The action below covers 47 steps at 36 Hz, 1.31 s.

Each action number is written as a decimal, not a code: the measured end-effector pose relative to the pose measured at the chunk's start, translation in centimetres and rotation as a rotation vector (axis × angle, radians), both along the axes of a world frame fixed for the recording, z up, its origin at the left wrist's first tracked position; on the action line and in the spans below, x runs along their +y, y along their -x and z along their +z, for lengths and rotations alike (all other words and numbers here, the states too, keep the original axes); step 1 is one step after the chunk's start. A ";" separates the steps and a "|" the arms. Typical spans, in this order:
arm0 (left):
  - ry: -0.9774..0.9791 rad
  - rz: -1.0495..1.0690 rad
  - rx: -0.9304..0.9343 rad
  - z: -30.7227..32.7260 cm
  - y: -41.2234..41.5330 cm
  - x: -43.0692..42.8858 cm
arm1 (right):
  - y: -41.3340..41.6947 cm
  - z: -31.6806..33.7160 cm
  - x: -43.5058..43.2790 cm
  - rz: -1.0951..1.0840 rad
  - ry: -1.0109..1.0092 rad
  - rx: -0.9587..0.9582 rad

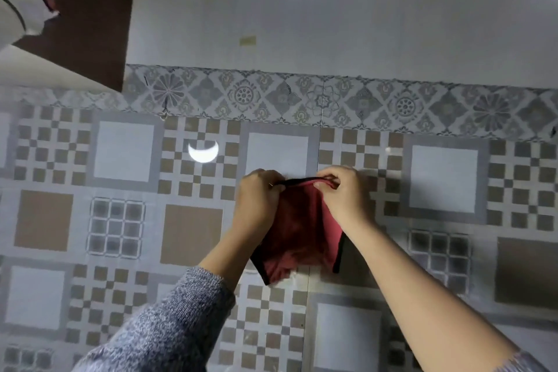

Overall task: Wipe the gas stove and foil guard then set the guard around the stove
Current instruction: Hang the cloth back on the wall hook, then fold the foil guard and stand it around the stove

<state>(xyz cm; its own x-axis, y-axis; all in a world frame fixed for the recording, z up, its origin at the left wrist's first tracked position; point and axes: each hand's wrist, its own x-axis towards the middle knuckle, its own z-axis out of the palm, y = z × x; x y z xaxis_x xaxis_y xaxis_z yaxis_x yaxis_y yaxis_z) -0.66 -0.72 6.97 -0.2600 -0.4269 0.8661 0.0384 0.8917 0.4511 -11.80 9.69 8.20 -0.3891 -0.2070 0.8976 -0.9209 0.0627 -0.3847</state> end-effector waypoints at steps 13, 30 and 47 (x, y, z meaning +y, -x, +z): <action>-0.059 -0.045 0.018 -5.8 1.5 -1.0 | 2.4 -6.5 -1.7 0.052 0.075 0.251; -0.246 -0.161 -0.194 -5.8 -4.8 1.6 | -3.7 -6.0 3.0 0.029 -0.103 -0.100; -0.597 0.209 -0.522 -35.0 -29.0 4.9 | -24.0 -31.6 -1.0 0.411 -0.785 -0.365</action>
<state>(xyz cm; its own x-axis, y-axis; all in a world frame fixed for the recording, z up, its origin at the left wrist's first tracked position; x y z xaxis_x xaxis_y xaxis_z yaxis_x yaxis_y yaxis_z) 28.31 4.18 -28.00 -0.4310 -0.8620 0.2669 -0.4478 0.4611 0.7660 12.22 8.70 -23.43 -0.3803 -0.8805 0.2831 -0.7601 0.1232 -0.6380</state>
